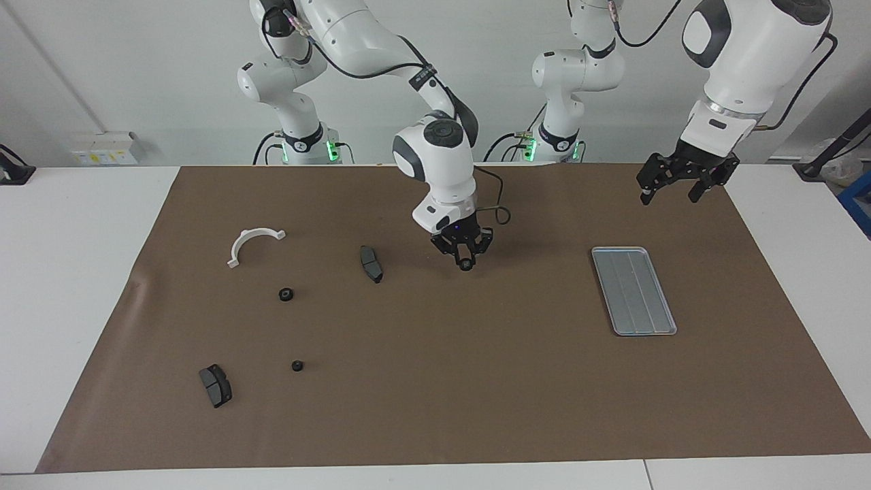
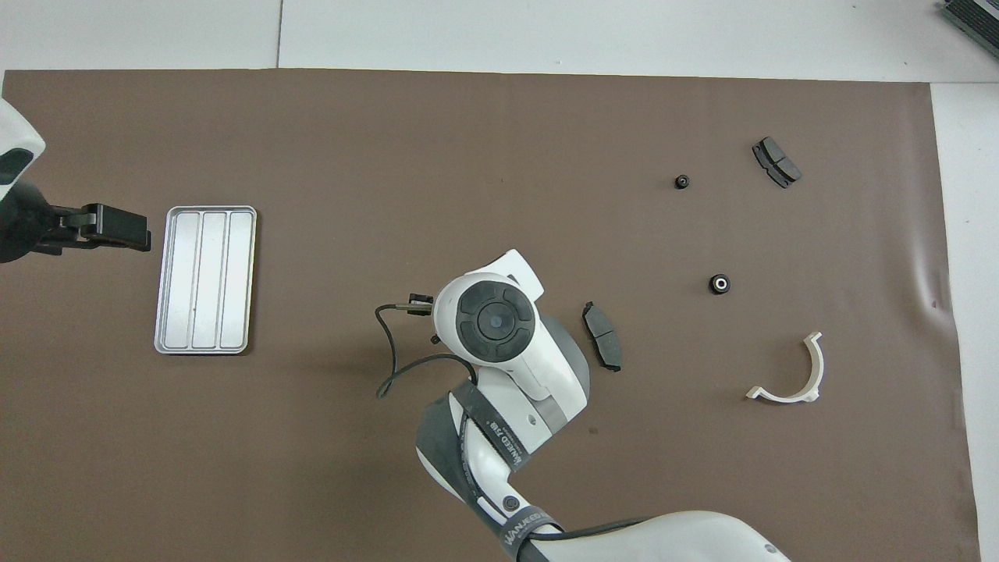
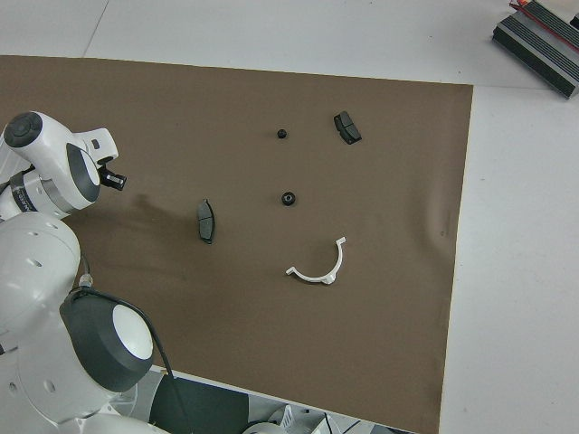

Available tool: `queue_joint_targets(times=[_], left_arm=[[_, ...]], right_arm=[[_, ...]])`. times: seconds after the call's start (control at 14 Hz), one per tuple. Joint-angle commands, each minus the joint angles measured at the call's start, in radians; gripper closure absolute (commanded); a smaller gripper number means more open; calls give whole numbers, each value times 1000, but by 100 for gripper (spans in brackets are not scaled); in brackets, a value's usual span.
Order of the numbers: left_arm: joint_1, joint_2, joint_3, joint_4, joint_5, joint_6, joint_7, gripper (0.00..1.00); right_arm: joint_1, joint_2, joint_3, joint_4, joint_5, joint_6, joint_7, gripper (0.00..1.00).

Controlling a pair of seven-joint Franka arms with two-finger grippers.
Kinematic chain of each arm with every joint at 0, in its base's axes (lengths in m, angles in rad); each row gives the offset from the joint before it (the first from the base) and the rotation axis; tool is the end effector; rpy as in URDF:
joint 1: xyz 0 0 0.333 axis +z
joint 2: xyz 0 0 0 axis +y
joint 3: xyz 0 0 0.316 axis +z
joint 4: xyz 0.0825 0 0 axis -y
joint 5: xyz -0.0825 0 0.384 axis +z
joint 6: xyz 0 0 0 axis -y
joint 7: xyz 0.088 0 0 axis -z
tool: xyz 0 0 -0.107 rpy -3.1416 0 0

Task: Pick bearing gear from pile to tray
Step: 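Carry the bearing with the right gripper to mid-table and release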

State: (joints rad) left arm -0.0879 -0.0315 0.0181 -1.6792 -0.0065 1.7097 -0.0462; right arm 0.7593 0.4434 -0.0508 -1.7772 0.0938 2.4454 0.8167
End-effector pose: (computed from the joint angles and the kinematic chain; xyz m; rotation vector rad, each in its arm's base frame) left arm 0.5548 -0.0392 0.6029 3.1293 -0.0358 0.0962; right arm 0.5106 0.4420 0.3321 -2.9355 0.2442 -0.1935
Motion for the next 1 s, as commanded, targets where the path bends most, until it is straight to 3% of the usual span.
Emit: queue_joint_targets(times=[0.0,0.14,0.21,0.28,0.57,0.93], left_arm=[[-13,-33,3,-48,16,39,-7,0],[-16,-34,0,-63,11,50,-9,0],[-36,-31,-1,-66,8,56,-10,0],[-53,-24,0,-68,2,67,-15,0],[-133,36,0,-67,-20,128,-102,0],[-278,159,2,-38,-26,258,-305,0]], right_arm=[[12,27,-6,5,-8,32,35,88],[23,26,-8,-7,-9,32,36,71],[28,26,-8,-8,-9,30,36,45],[28,26,-8,-8,-9,30,38,0],[0,-21,-27,-8,-75,-14,36,0],[-187,-109,-37,-4,-108,-109,-129,0]])
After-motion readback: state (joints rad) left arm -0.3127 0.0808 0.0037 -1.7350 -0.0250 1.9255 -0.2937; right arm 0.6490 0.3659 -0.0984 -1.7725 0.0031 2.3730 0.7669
